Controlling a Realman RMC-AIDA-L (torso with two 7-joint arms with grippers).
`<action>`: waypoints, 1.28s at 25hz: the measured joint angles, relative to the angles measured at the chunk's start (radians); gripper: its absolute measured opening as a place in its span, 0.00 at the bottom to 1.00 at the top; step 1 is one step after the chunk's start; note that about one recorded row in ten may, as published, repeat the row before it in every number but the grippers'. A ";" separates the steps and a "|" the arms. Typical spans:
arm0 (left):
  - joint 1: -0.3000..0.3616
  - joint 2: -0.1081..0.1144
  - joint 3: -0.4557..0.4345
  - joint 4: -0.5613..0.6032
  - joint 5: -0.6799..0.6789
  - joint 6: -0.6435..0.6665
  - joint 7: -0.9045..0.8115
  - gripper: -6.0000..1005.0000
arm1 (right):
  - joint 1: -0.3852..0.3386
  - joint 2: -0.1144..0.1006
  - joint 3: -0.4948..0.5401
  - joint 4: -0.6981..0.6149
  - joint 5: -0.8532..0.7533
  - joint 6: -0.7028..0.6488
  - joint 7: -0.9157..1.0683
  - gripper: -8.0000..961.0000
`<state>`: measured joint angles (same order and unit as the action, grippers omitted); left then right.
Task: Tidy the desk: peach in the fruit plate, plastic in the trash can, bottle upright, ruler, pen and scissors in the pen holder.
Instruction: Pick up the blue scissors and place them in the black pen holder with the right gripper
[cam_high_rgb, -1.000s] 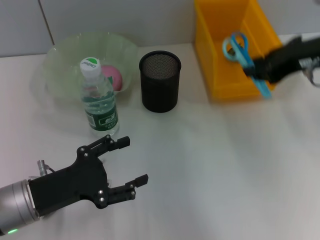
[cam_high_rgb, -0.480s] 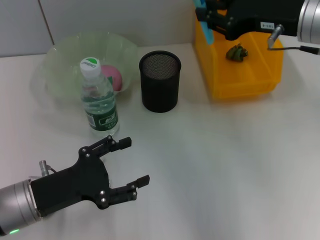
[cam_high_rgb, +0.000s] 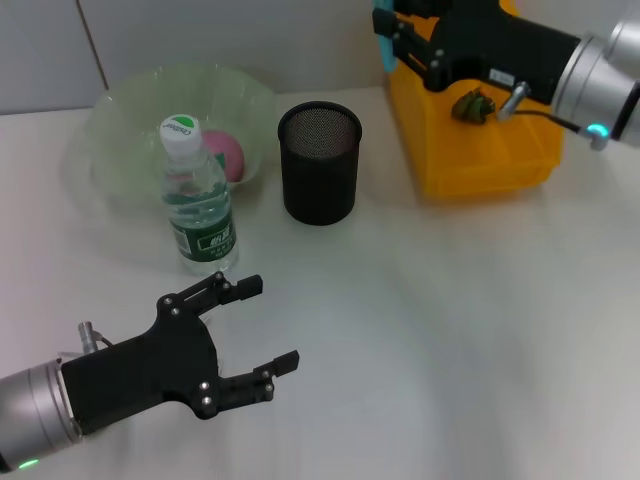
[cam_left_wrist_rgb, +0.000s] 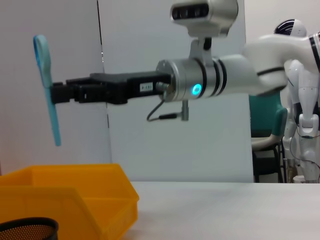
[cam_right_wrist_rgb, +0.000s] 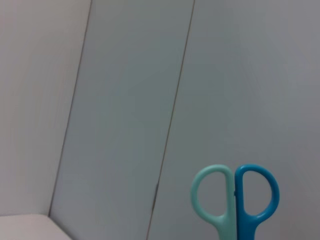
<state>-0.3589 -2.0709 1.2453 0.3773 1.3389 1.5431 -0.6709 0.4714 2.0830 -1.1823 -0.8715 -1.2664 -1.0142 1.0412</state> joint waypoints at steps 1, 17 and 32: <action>0.000 0.000 0.000 0.000 0.001 0.000 0.000 0.83 | 0.000 0.000 0.000 0.000 0.000 0.000 0.000 0.24; 0.011 0.000 0.000 -0.001 0.006 0.003 0.001 0.83 | 0.122 -0.004 0.014 0.385 0.311 -0.046 -0.119 0.24; 0.016 -0.002 0.017 -0.002 0.006 0.010 0.003 0.83 | 0.199 -0.001 0.000 0.513 0.308 0.019 -0.097 0.24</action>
<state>-0.3434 -2.0724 1.2618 0.3749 1.3454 1.5530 -0.6676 0.6706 2.0818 -1.1823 -0.3580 -0.9589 -0.9948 0.9442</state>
